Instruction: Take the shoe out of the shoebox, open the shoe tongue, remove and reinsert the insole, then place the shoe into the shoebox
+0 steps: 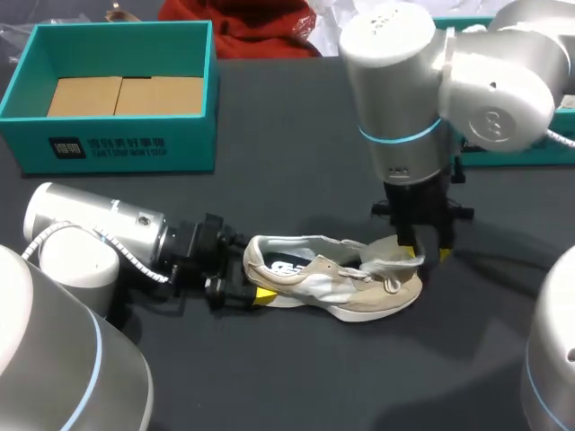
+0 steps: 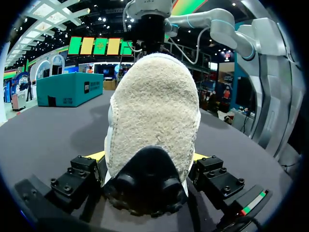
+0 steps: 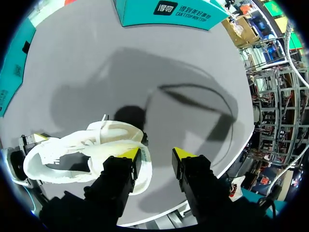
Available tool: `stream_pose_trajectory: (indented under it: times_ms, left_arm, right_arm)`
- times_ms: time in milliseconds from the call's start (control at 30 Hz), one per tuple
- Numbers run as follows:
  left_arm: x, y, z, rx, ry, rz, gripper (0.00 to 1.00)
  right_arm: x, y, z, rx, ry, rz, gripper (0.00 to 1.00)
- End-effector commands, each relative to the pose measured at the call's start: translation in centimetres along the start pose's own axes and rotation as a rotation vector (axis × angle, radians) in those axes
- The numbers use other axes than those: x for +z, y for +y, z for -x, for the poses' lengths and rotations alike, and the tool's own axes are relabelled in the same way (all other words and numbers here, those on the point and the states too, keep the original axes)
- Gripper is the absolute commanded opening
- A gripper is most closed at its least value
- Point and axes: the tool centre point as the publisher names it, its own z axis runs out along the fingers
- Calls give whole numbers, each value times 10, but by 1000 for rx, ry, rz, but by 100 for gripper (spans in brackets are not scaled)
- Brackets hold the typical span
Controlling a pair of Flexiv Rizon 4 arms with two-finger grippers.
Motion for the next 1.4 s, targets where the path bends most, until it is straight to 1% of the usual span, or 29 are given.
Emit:
stream_pose_trajectory:
  times_ms: [33,167,267,367,433,500,567,600,633,667,700,733,833,900,967,1000,1100,1400]
  left_arm:
    - [2,4,0,0,0,1,0]
    - [2,4,0,0,0,1,0]
    - [2,4,0,0,0,1,0]
    - [2,4,0,0,0,1,0]
    - [2,4,0,0,0,1,0]
    - [2,4,0,0,0,1,0]
    - [2,4,0,0,0,1,0]
    - [2,4,0,0,0,1,0]
    - [2,4,0,0,0,1,0]
    - [2,4,0,0,0,1,0]
    - [2,4,0,0,0,1,0]
    - [2,4,0,0,0,1,0]
    - [2,4,0,0,0,1,0]
    - [2,4,0,0,0,1,0]
    - [2,4,0,0,0,1,0]
    - [2,4,0,0,0,1,0]
    - [2,4,0,0,0,1,0]
    - [2,4,0,0,0,1,0]
  right_arm:
    - [-41,-4,16,-2,-11,60,42]
    - [-63,-5,18,-40,11,107,42]
    - [-81,-7,13,-110,60,152,41]
    - [-98,-10,2,-192,83,181,40]
    - [-107,-13,-8,-288,110,193,40]
    - [-114,-16,-19,-382,126,190,39]
    - [-120,-19,-31,-479,151,188,37]
    - [-121,-21,-36,-515,146,183,35]
    - [-123,-23,-43,-562,149,183,32]
    - [-125,-26,-48,-604,165,184,25]
    - [-127,-29,-53,-632,170,181,10]
    - [-129,-31,-58,-667,177,177,0]
    - [-134,-37,-73,-752,170,181,0]
    - [-137,-41,-84,-853,187,187,0]
    - [-139,-49,-98,-987,176,220,0]
    - [-140,-52,-104,-1056,192,246,0]
    - [-138,-57,-115,-1268,297,260,0]
    - [-138,-57,-115,-1268,297,260,0]
